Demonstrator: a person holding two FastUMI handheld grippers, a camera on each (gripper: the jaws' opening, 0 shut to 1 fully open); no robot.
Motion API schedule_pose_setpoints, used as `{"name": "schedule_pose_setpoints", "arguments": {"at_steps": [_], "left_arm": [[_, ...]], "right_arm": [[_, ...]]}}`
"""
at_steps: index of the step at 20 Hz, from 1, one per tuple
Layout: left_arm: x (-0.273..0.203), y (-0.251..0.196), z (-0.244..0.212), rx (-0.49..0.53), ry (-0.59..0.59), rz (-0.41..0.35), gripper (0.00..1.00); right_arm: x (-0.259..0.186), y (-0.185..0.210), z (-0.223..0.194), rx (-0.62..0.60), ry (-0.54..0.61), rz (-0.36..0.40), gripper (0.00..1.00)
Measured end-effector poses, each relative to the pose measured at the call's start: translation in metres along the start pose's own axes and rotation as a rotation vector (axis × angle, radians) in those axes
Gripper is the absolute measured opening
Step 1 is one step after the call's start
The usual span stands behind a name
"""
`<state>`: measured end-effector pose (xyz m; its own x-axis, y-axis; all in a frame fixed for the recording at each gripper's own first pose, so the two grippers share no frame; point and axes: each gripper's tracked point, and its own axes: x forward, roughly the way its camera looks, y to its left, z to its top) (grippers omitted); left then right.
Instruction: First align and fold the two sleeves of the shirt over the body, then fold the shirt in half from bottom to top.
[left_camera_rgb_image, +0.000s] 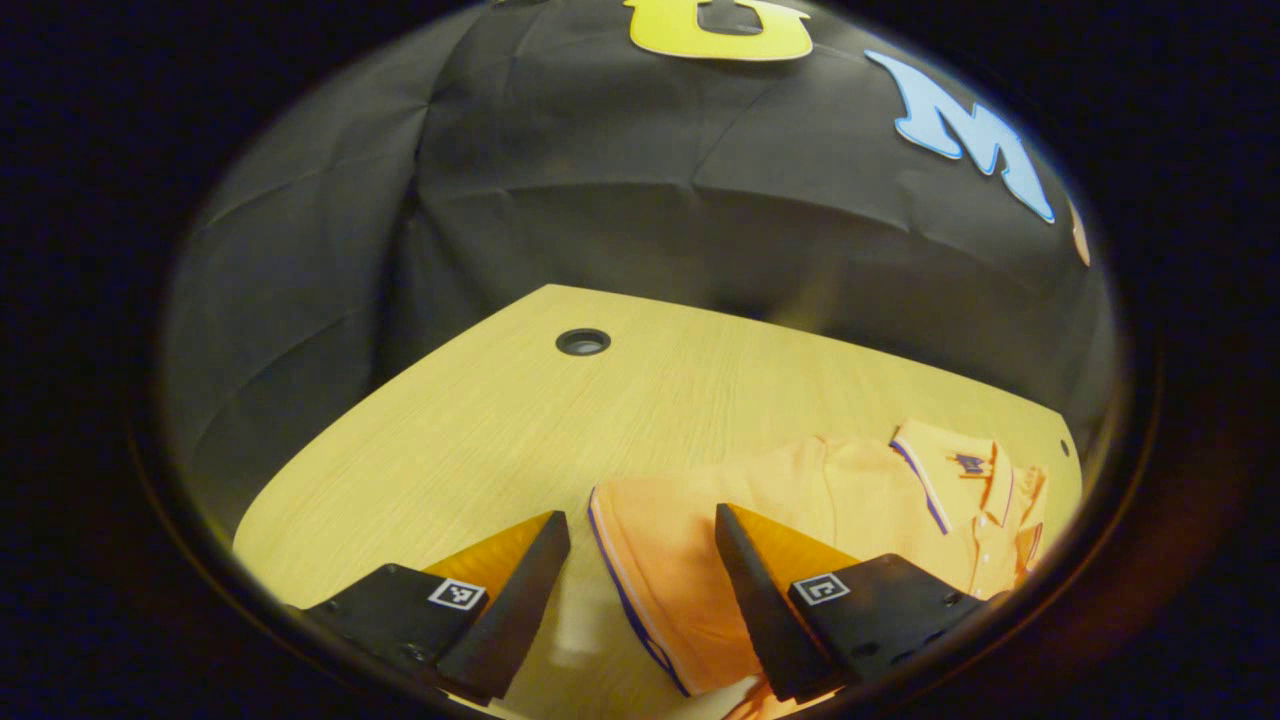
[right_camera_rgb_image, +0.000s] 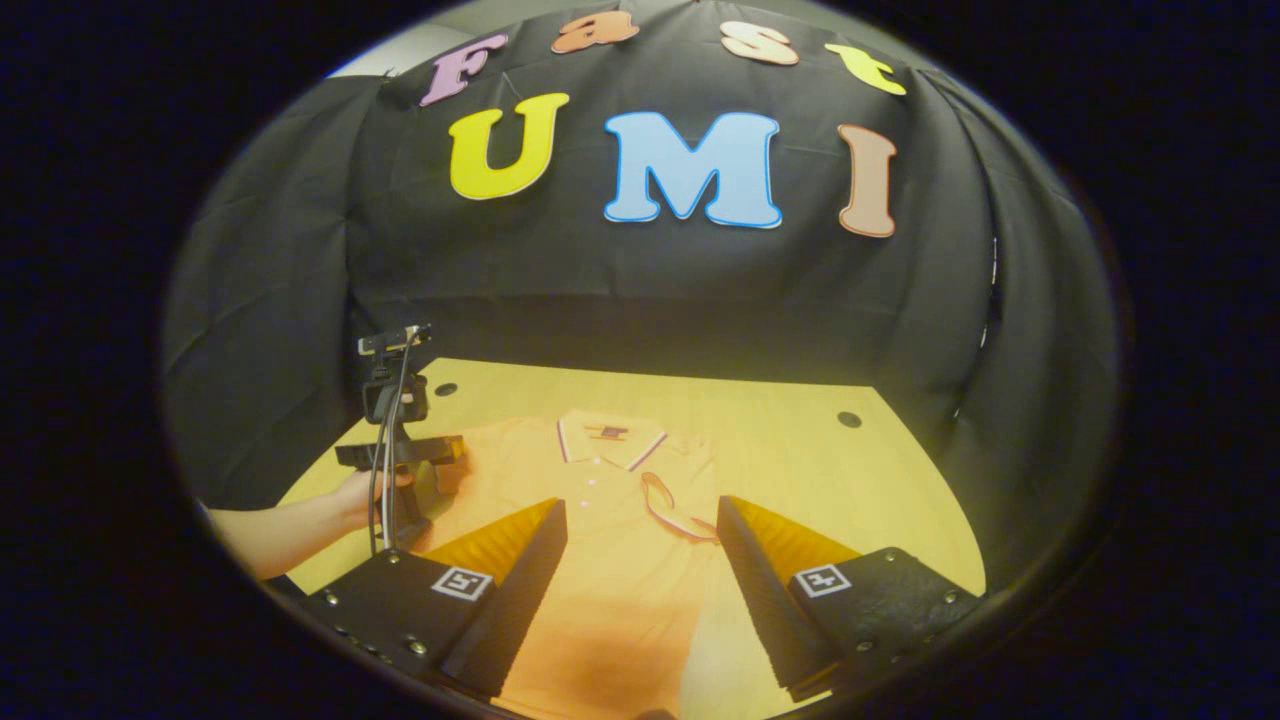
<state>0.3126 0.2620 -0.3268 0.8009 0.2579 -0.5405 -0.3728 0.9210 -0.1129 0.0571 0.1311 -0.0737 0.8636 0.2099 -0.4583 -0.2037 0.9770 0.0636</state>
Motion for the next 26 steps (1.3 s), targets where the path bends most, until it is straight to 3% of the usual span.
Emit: {"name": "schedule_pose_setpoints", "arguments": {"at_steps": [6,7,9,12,14,18,26], "left_arm": [[0.005,-0.016,-0.002,0.096,0.024,-0.024,0.94],[0.006,-0.020,-0.002,0.103,0.027,-0.031,0.89],[0.009,-0.025,-0.002,0.116,0.027,-0.041,0.71],[0.010,-0.023,0.000,0.139,0.019,-0.020,0.27],[0.009,-0.023,-0.001,0.167,0.028,-0.011,0.12],[-0.002,-0.032,0.010,0.157,0.008,-0.013,0.12],[-0.043,-0.089,0.044,0.217,-0.077,-0.116,0.12]], "right_arm": [[-0.001,-0.005,-0.008,0.049,0.020,-0.007,0.94],[-0.001,-0.006,-0.009,0.058,0.022,-0.008,0.94],[-0.001,-0.007,-0.011,0.067,0.028,-0.011,0.94],[-0.002,-0.012,-0.014,0.074,0.028,-0.023,0.94],[-0.004,-0.016,-0.015,0.080,0.028,-0.033,0.94],[-0.008,-0.022,-0.018,0.088,0.032,-0.048,0.94],[-0.010,-0.015,-0.026,0.085,0.035,-0.039,0.94]]}}
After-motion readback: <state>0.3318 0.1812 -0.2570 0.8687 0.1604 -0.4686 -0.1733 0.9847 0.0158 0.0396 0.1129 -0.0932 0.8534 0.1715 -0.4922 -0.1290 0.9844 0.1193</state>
